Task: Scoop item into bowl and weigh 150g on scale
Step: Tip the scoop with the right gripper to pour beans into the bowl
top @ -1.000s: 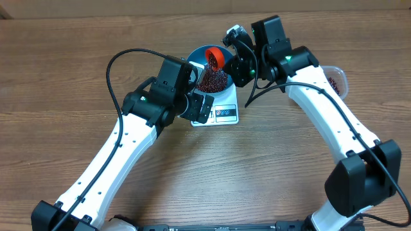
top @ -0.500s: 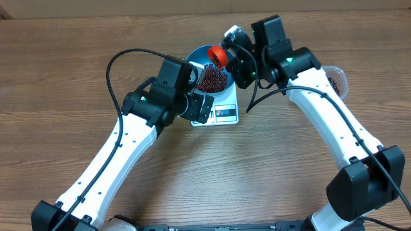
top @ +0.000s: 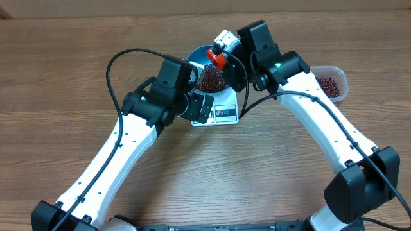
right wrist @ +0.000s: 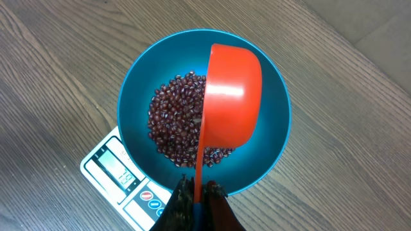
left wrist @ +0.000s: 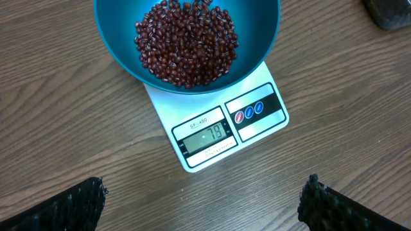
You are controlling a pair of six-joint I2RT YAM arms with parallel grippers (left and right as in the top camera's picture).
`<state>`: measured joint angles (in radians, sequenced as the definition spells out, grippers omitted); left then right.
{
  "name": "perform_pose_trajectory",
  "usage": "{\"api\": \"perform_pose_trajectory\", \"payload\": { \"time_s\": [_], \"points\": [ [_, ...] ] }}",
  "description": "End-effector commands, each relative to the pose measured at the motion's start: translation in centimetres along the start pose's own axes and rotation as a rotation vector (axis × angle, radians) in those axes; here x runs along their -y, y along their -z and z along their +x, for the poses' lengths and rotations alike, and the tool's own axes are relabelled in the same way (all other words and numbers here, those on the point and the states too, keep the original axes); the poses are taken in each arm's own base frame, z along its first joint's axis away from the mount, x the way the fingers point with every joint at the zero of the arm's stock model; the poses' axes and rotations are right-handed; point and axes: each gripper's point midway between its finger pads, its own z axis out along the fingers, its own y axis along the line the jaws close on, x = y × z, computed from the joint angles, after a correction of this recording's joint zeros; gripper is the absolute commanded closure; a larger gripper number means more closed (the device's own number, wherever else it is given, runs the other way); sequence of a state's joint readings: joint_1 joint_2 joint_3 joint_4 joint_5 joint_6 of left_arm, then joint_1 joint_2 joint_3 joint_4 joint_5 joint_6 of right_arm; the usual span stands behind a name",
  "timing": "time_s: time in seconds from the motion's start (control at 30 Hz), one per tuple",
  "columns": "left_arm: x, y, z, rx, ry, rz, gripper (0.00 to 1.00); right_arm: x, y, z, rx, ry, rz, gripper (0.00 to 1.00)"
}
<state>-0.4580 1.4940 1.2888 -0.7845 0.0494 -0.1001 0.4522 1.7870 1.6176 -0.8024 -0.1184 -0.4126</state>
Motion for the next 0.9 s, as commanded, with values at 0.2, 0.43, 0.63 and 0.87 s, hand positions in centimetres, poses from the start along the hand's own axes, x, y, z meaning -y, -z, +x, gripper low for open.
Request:
{"api": "perform_pose_trajectory", "payload": {
  "time_s": [0.2, 0.43, 0.63, 0.87],
  "points": [
    [0.2, 0.3, -0.1, 0.008, -0.020, 0.012, 0.01, 0.7, 2.1, -1.9, 0.060, 0.012, 0.037, 0.96],
    [0.2, 0.3, -0.1, 0.008, -0.019, 0.012, 0.01, 0.7, 2.1, -1.7, 0.053, 0.010, 0.035, 0.96],
    [0.2, 0.3, -0.1, 0.008, -0.019, 0.012, 0.00, 0.6, 2.1, -1.5, 0.046, 0.008, 0.032, 0.96],
    [0.2, 0.3, -0.1, 0.008, -0.019, 0.012, 0.00, 2.2, 2.4, -1.8, 0.084, -0.261, 0.024, 0.96]
  ]
}}
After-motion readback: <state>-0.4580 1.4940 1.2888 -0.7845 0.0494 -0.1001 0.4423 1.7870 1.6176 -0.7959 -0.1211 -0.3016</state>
